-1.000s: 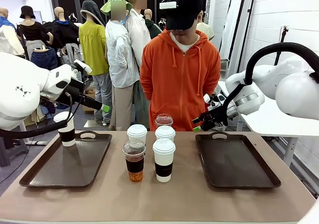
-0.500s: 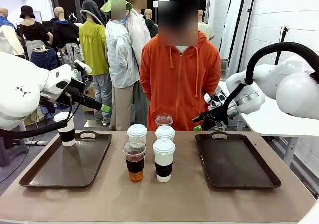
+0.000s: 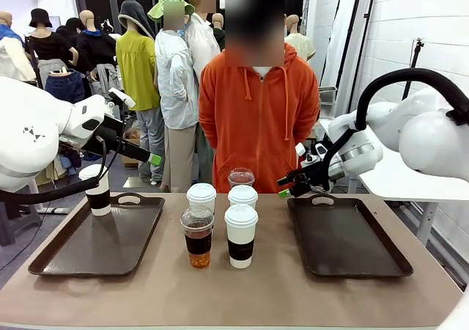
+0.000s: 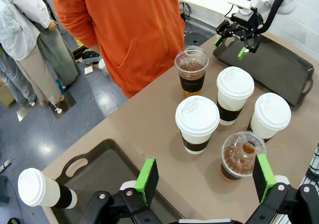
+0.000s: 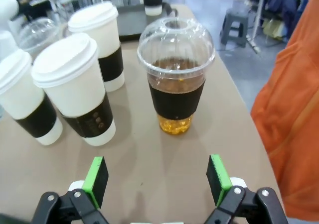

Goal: Distribute the coffee onto the tray.
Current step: Pick up one iced Americano and place it on the right Handle tray.

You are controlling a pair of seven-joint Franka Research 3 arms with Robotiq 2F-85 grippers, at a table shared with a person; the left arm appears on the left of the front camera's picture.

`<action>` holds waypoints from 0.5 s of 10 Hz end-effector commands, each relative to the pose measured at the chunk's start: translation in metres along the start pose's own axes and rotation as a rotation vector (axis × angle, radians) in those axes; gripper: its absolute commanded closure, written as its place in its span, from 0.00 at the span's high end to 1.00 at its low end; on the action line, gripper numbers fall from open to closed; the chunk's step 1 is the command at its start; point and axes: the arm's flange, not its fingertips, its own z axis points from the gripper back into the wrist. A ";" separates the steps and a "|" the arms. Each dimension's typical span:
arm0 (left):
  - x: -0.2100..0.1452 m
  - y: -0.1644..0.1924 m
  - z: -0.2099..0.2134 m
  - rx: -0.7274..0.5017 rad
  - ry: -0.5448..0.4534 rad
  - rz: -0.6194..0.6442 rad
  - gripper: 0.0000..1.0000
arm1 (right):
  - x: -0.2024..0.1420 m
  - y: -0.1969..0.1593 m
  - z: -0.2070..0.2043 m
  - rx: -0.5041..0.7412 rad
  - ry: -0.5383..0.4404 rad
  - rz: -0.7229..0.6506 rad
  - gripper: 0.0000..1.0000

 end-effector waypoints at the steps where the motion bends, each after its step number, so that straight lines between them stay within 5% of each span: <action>1: -0.001 0.001 0.000 -0.001 0.002 0.004 1.00 | -0.009 -0.012 -0.018 -0.005 -0.114 0.046 1.00; 5: -0.001 0.001 0.000 -0.001 0.002 0.004 1.00 | -0.023 -0.019 -0.054 0.005 -0.200 0.042 1.00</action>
